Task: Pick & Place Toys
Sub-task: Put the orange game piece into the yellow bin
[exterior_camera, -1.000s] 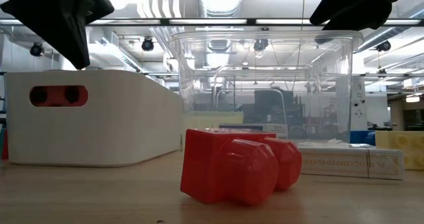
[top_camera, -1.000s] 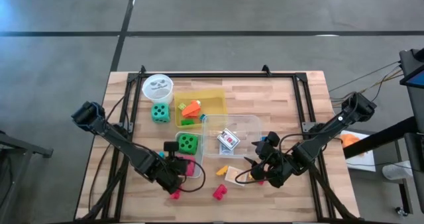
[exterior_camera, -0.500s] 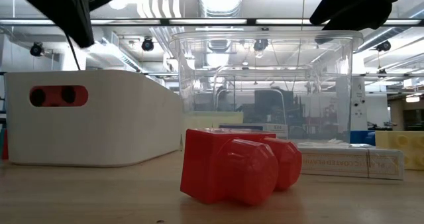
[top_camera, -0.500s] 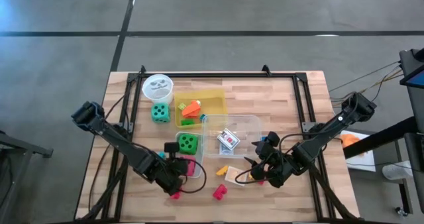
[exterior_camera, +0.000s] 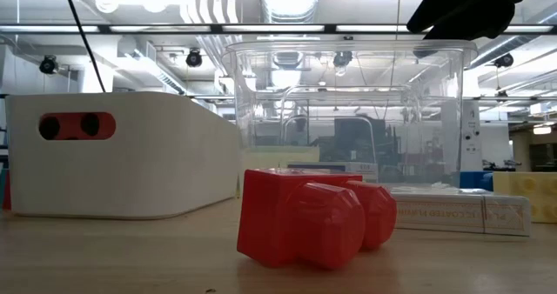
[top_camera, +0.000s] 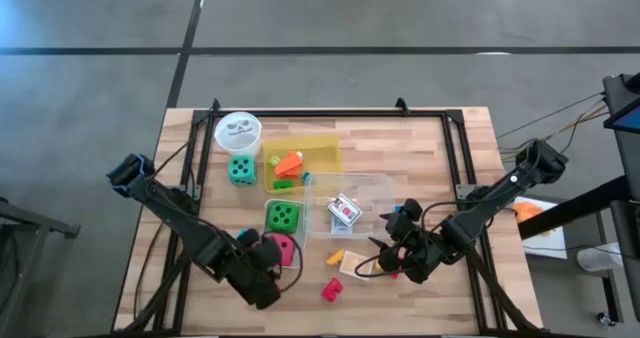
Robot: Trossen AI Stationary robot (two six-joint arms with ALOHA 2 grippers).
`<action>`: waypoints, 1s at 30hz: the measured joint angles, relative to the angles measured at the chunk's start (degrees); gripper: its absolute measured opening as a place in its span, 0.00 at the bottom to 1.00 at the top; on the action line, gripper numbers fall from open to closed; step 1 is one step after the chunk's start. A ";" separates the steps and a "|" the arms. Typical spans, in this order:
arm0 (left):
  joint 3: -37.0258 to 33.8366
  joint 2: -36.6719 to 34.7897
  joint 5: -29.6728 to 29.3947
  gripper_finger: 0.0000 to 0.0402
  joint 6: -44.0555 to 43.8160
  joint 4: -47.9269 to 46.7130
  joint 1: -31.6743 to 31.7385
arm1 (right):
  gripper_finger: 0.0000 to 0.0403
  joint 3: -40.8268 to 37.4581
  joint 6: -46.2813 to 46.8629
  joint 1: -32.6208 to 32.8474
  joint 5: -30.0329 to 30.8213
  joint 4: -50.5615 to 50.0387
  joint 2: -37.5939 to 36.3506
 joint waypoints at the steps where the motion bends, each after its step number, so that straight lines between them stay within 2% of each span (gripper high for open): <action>1: -0.20 0.00 0.46 0.35 -5.59 0.12 0.01 | 0.81 0.00 0.00 0.00 0.00 0.02 0.00; 4: -1.01 0.02 2.35 0.40 -15.81 0.03 -0.26 | 0.81 0.00 0.00 0.01 0.00 0.02 0.00; 15: -3.34 0.44 3.36 0.41 -28.82 2.24 -3.61 | 0.81 0.00 0.00 0.01 -0.02 0.02 0.00; 19: -3.29 3.52 6.14 0.41 -31.42 6.34 -4.96 | 0.81 0.00 0.00 -0.01 -0.02 0.07 0.00; 23: -1.96 7.96 10.74 0.41 -31.98 6.02 -5.53 | 0.81 0.00 0.00 -0.01 -0.01 0.26 0.00; 27: -1.42 8.97 10.76 0.41 -33.69 6.07 -5.90 | 0.81 0.00 0.00 -0.01 0.00 0.40 0.00; 30: -1.42 9.23 7.33 0.41 -36.36 6.13 -6.20 | 0.81 0.00 0.00 0.01 -0.01 0.42 0.00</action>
